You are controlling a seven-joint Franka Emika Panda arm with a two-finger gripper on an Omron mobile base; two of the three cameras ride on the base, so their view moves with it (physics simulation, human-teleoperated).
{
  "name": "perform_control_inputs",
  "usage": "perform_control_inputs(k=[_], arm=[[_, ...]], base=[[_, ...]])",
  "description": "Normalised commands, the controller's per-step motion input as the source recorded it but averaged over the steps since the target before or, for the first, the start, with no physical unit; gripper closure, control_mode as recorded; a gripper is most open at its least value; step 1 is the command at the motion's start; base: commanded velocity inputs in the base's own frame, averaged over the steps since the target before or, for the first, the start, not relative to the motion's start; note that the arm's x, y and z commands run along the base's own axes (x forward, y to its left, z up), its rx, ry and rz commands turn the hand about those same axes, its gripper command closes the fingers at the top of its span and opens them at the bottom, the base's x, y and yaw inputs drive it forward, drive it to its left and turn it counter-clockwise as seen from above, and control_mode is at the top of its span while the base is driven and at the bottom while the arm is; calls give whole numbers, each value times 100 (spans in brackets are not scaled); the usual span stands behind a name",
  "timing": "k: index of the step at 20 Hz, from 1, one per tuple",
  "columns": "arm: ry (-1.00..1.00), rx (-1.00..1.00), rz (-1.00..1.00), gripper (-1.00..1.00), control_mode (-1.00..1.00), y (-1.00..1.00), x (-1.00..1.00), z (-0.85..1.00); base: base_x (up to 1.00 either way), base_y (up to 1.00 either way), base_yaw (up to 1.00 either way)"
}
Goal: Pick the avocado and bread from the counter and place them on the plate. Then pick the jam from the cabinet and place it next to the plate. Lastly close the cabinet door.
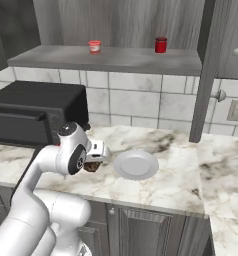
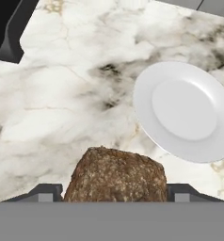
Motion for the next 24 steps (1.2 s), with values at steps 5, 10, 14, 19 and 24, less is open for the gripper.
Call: perform_control_inputs(k=[5,10,14,19,24], arm=[[0,2,-1,100,-100,-42,11,1],[0,3,0,100,-100,-36,25,0],[1,4,0,100,-100,-29,38,3],[6,4,0,100,-100,-19,45,7],[14,2,0,100,-100,-18,46,1]], base=[[0,0,0],[0,0,0],[0,0,0],[0,0,0],[0,0,0]])
